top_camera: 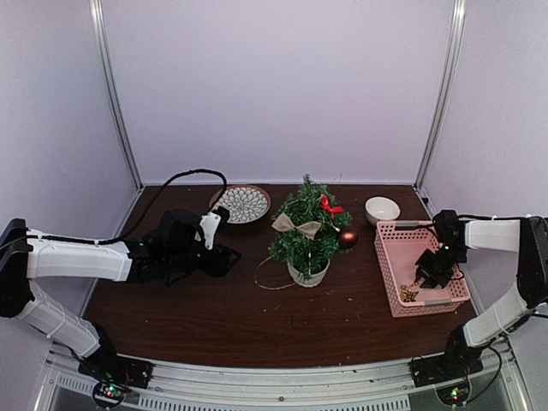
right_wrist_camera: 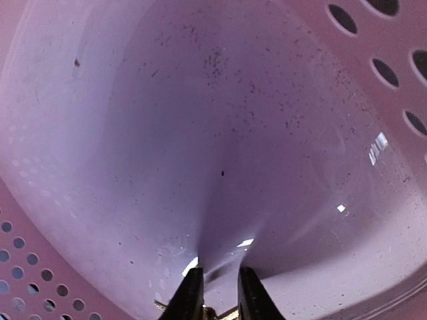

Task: Decorate the small christmas tree

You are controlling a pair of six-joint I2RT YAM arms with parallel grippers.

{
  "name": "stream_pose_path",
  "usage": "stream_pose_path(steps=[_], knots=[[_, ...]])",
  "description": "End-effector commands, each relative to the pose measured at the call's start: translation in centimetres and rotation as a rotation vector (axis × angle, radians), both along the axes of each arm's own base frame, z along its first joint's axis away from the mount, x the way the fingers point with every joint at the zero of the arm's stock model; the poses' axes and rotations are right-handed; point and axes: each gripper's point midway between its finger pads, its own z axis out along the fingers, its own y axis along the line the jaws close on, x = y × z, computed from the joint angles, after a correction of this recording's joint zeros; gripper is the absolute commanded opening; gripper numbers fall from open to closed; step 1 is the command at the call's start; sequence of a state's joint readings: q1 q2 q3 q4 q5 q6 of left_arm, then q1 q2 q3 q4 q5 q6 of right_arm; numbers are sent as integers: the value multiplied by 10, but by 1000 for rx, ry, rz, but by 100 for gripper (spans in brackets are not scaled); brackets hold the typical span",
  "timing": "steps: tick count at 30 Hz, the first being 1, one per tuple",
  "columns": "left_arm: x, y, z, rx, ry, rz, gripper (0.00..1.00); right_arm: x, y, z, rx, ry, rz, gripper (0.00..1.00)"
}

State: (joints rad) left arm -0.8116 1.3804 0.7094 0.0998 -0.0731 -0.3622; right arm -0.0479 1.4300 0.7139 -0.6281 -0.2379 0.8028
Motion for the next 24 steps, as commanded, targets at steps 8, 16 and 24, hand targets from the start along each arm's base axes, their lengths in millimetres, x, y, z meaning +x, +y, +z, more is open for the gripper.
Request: stream_pose_path(steps=[8, 16, 24], knots=[[15, 7, 12, 6, -44, 29, 57, 39, -15, 47, -81, -178, 4, 0], [18, -1, 13, -18, -57, -24, 59, 71, -12, 127, -125, -407, 121, 0], [19, -8, 8, -25, -59, -50, 59, 92, 21, 266, -169, -801, 308, 0]])
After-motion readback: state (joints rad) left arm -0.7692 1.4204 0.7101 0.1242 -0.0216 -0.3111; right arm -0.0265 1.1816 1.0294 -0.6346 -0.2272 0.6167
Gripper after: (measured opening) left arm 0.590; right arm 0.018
